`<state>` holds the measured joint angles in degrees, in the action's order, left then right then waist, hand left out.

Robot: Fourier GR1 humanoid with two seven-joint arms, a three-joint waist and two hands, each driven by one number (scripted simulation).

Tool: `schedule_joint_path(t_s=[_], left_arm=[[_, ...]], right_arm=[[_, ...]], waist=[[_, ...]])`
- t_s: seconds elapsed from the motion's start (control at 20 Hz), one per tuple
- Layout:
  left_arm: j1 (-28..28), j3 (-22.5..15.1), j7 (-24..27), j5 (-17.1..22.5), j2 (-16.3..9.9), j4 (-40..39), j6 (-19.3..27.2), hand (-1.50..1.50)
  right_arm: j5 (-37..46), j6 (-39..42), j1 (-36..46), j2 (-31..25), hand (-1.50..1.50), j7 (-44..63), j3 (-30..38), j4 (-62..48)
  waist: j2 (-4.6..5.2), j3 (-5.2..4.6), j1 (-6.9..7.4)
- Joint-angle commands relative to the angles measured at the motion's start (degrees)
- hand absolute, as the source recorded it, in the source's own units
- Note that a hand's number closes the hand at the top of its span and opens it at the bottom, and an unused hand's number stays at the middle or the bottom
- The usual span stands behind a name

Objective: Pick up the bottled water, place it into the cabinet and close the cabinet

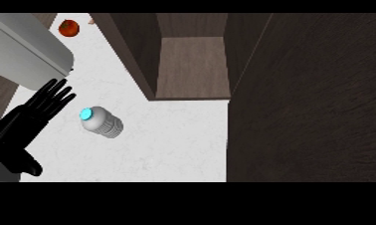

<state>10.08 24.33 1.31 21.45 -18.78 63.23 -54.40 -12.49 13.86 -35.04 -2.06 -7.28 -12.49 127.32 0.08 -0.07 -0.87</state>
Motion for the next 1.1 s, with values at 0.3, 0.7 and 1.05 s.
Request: schedule_joint_path(t_s=[0.3, 0.7, 1.05], left_arm=[[7.5, -1.6, 17.4, -15.6, -2.7, -23.1, 0.5, -1.50], [14.4, -4.2, 22.5, -20.0, -1.8, -37.7, 3.4, -1.50], [14.5, -6.1, 29.1, -22.6, 0.0, -42.2, 4.9, -1.50]], right_arm=[[-0.3, 1.8, -5.2, -1.3, -1.50, -3.4, -1.1, 2.0], [-0.5, 0.6, -4.9, -1.1, -1.50, -1.6, -1.7, 3.2], [1.6, 0.0, -2.8, -0.3, -1.50, -2.6, -2.6, 0.6]], waist=[[0.11, -0.04, -0.68], [0.29, -0.10, -0.98], [0.40, -0.14, -0.93]])
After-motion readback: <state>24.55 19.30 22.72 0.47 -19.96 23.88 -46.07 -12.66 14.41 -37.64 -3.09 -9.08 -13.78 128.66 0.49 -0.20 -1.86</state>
